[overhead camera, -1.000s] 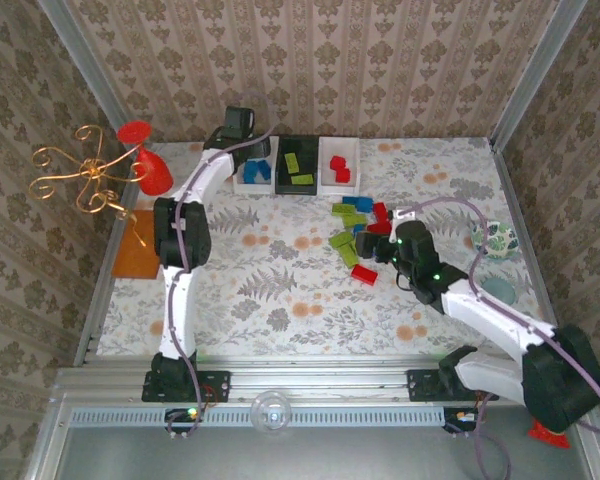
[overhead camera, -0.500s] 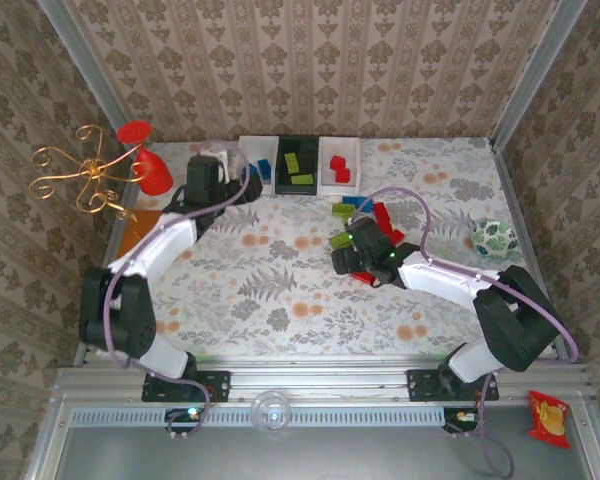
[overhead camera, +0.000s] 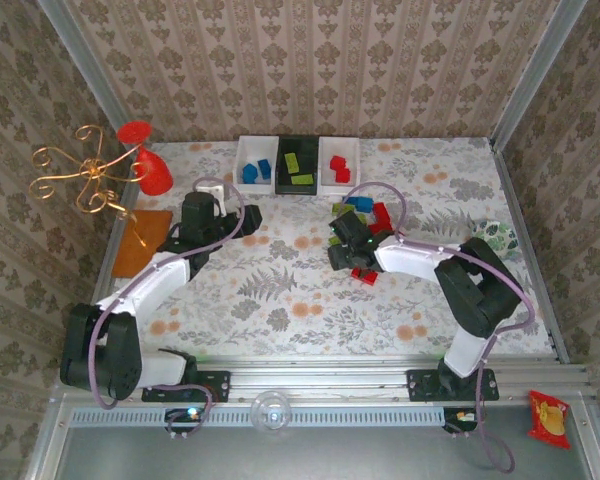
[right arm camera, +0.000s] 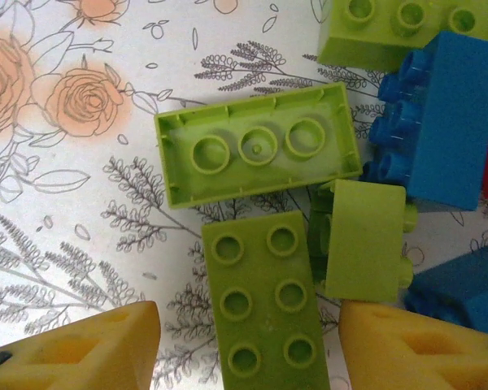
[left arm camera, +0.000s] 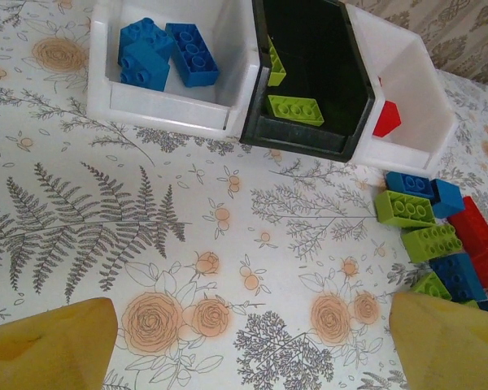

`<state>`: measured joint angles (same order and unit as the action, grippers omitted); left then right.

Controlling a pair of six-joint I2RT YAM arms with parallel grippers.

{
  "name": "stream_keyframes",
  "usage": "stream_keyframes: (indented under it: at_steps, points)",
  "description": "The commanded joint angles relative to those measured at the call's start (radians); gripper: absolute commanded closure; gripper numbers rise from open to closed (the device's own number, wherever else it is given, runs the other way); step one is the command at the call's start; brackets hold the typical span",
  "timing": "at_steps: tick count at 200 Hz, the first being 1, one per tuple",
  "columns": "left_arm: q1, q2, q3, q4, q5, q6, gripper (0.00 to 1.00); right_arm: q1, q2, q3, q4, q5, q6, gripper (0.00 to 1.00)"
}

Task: Sort the legos into containers by color
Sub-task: Pick up the lego from the center of the table, then place the lego in the container.

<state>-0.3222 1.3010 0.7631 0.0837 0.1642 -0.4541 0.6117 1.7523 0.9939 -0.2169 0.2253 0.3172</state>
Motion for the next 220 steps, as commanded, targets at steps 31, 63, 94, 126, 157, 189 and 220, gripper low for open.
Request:
stream_keyframes:
  at_steps: [31,63,94,126,157,189,220]
  points:
    - [-0.009,-0.002,-0.006,0.042,0.011,-0.021,0.12,0.002,0.036,0.001,-0.013,0.054,-0.001,0.42]
    - [-0.009,0.013,-0.002,0.046,0.014,-0.022,0.12,0.002,0.06,-0.005,0.008,0.03,-0.001,0.48]
    - [-0.009,0.005,-0.004,0.037,0.014,-0.027,0.12,0.003,0.073,0.006,0.023,-0.007,0.004,0.58]
    - [-0.009,-0.03,-0.039,0.037,0.014,-0.049,0.12,0.011,0.025,-0.006,0.102,-0.129,0.004,0.64]
    - [0.015,-0.05,-0.097,0.037,-0.007,-0.053,0.12,0.01,-0.046,-0.009,0.244,-0.275,0.054,0.67]
    - [0.051,-0.103,-0.15,0.041,0.02,-0.073,0.12,-0.026,-0.124,-0.002,0.378,-0.324,0.118,0.68]
    - [0.062,-0.12,-0.158,0.025,0.042,-0.077,0.12,-0.076,-0.056,0.079,0.494,-0.31,0.21,0.68]
